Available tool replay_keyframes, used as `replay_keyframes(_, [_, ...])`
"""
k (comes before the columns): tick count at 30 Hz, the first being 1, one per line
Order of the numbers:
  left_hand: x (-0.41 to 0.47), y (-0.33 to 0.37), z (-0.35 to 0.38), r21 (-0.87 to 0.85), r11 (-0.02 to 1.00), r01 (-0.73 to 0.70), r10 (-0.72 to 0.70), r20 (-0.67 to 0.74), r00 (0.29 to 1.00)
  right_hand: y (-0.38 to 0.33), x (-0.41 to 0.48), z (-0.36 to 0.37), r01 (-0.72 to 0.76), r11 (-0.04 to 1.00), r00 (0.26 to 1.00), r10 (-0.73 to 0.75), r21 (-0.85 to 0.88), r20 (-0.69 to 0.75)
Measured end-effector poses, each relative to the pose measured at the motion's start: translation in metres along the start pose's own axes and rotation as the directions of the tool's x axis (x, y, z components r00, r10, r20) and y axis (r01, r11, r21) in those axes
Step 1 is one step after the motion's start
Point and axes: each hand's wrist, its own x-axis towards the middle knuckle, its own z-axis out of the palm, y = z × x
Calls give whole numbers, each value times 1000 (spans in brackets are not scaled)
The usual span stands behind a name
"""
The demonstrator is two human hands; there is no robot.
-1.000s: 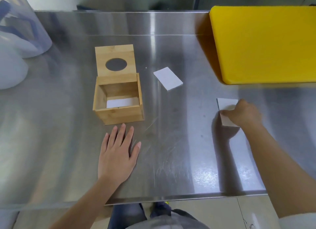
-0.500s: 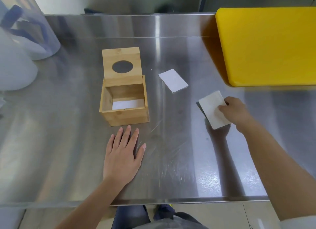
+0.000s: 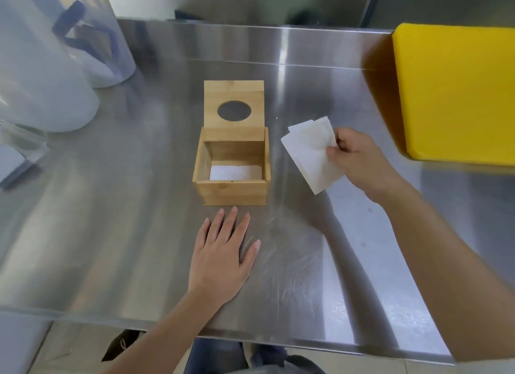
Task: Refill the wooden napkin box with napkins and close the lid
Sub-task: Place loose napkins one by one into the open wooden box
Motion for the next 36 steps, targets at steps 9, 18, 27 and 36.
replay_keyframes(9, [0,-1,1,-7,1000,4,-4,-1,1000,-47,17,39,280,959,959,-281,46,30])
replay_keyframes(18, [0,-2,3,-55,998,-1,-1,-33,999,-74,42,85,325,919,883,-210,-222,420])
replay_keyframes(27, [2,-2,6,-71,997,3,-7,-53,999,-83,62,116,427,659,728,156,-620,668])
replay_keyframes(36, [2,-1,7,-87,996,9,-15,-71,997,-76,78,132,431,708,718,107,-559,688])
